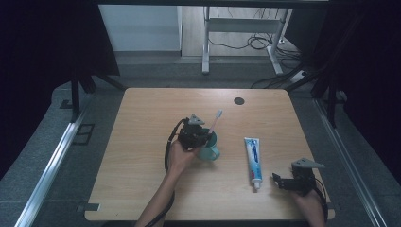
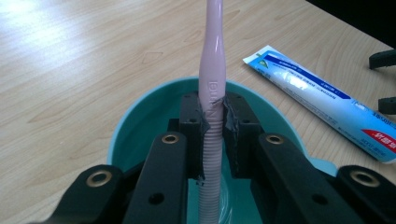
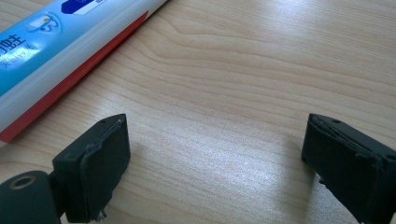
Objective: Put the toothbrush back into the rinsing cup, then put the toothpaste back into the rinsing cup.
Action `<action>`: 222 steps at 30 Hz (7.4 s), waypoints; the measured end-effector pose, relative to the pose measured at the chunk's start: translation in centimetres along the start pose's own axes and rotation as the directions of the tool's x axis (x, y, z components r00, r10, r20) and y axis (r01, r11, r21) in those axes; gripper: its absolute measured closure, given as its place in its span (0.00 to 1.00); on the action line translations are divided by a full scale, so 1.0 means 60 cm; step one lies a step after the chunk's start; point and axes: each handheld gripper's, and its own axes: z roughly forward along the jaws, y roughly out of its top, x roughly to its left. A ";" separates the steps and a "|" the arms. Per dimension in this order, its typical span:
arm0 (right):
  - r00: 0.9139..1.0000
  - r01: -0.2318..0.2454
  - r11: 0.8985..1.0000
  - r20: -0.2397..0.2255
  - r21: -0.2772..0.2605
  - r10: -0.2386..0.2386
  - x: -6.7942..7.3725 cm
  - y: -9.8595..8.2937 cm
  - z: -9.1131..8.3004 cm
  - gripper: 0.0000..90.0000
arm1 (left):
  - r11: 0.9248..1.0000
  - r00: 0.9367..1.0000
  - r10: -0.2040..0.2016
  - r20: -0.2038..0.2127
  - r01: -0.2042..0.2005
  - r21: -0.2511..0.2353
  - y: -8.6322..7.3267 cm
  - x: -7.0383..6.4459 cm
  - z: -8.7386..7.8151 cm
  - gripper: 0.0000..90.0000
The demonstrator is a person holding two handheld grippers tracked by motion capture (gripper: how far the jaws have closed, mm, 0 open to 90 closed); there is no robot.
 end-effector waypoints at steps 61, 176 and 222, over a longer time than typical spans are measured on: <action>1.000 -0.002 1.000 0.000 0.000 0.002 0.000 0.000 0.000 0.08 | 0.999 0.997 0.022 -0.069 -0.020 0.032 0.027 -0.015 -0.029 0.51; 1.000 0.001 1.000 0.002 -0.001 -0.001 0.000 0.000 0.000 0.08 | 0.998 0.983 0.048 -0.175 -0.041 0.044 -0.232 0.000 -0.112 0.00; 0.999 0.007 1.000 -0.043 0.008 -0.006 0.005 0.015 -0.018 0.16 | 0.989 0.983 0.021 -0.180 0.005 0.145 -0.245 0.010 -0.094 0.00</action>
